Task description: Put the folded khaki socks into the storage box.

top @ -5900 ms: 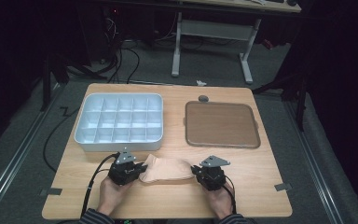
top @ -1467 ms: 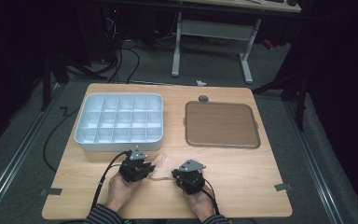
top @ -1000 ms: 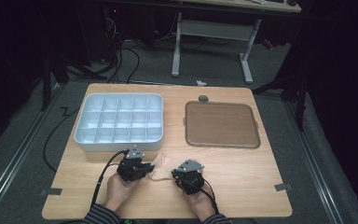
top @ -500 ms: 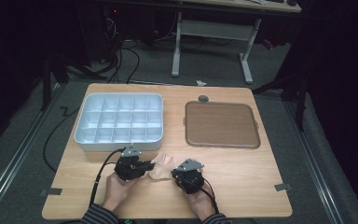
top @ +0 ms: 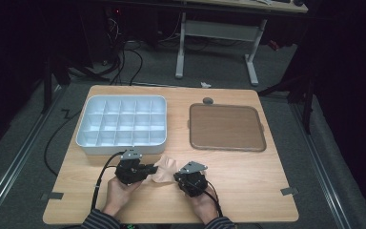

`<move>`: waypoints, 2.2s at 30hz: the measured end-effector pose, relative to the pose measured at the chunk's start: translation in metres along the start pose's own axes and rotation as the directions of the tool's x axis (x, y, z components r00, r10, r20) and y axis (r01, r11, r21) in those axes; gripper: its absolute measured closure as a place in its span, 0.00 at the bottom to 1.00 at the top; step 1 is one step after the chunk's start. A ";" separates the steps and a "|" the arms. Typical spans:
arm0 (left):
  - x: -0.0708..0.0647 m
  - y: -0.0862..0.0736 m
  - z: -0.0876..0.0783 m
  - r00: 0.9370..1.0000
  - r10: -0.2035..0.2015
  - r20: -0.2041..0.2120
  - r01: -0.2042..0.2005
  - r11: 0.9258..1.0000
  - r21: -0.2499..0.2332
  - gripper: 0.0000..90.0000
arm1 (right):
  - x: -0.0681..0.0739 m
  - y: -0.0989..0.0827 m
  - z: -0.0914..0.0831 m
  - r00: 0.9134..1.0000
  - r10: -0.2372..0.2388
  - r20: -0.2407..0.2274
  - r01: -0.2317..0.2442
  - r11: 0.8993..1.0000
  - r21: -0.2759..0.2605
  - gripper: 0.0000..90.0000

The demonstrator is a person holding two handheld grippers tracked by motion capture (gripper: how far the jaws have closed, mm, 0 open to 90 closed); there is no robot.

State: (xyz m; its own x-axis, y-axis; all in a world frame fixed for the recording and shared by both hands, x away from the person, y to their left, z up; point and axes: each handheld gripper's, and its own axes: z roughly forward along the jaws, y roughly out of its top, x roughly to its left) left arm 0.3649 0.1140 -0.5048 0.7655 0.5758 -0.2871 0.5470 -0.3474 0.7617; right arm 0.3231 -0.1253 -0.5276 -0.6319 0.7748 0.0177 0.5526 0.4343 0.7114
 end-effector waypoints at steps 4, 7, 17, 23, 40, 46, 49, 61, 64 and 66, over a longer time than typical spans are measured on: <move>-0.002 0.003 -0.001 1.000 0.013 -0.001 -0.013 1.000 0.000 0.93 | 0.001 0.000 0.001 1.000 0.000 0.000 0.000 1.000 -0.001 0.95; -0.005 0.009 -0.003 1.000 0.029 -0.003 -0.029 1.000 -0.005 0.93 | 0.001 0.002 0.002 1.000 -0.002 -0.005 0.002 1.000 -0.001 0.95; -0.009 0.013 -0.007 0.999 0.037 -0.008 -0.037 0.999 -0.036 0.93 | 0.007 0.011 0.009 1.000 -0.021 -0.021 0.021 1.000 0.020 0.95; -0.008 0.014 -0.010 0.999 0.035 0.005 -0.035 0.998 -0.053 0.93 | 0.010 0.013 0.013 0.999 -0.020 -0.042 0.021 1.000 0.011 0.95; -0.014 0.015 -0.005 0.999 0.053 0.010 -0.053 0.997 -0.052 0.93 | 0.019 0.021 0.022 0.992 -0.009 -0.123 0.011 1.000 0.015 0.95; -0.015 0.013 -0.003 0.998 0.063 -0.012 -0.064 0.998 -0.021 0.93 | 0.020 0.022 0.020 0.994 0.005 -0.111 -0.004 1.000 0.011 0.82; -0.013 0.013 -0.006 0.998 0.056 -0.020 -0.056 0.998 -0.018 0.93 | 0.019 0.021 0.010 0.996 0.004 -0.088 -0.005 1.000 -0.010 0.80; -0.010 0.010 -0.007 0.999 0.039 -0.029 -0.039 0.999 -0.014 0.93 | -0.016 0.004 -0.035 0.993 0.068 0.095 -0.060 0.994 -0.088 0.78; -0.010 0.010 -0.006 0.999 0.038 -0.029 -0.038 0.999 -0.013 0.93 | -0.026 -0.002 -0.040 0.988 0.100 0.117 -0.090 0.992 -0.084 0.77; -0.010 0.010 -0.006 0.999 0.039 -0.029 -0.039 0.999 -0.013 0.93 | -0.029 -0.004 -0.040 0.987 0.105 0.121 -0.096 0.992 -0.082 0.77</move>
State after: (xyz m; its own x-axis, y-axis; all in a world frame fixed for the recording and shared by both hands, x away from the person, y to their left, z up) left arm 0.3607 0.1089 -0.4908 0.7759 0.5832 -0.2403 0.5121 -0.3600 0.7798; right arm 0.3173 -0.1676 -0.5022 -0.4996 0.8662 0.0072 0.5639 0.3190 0.7618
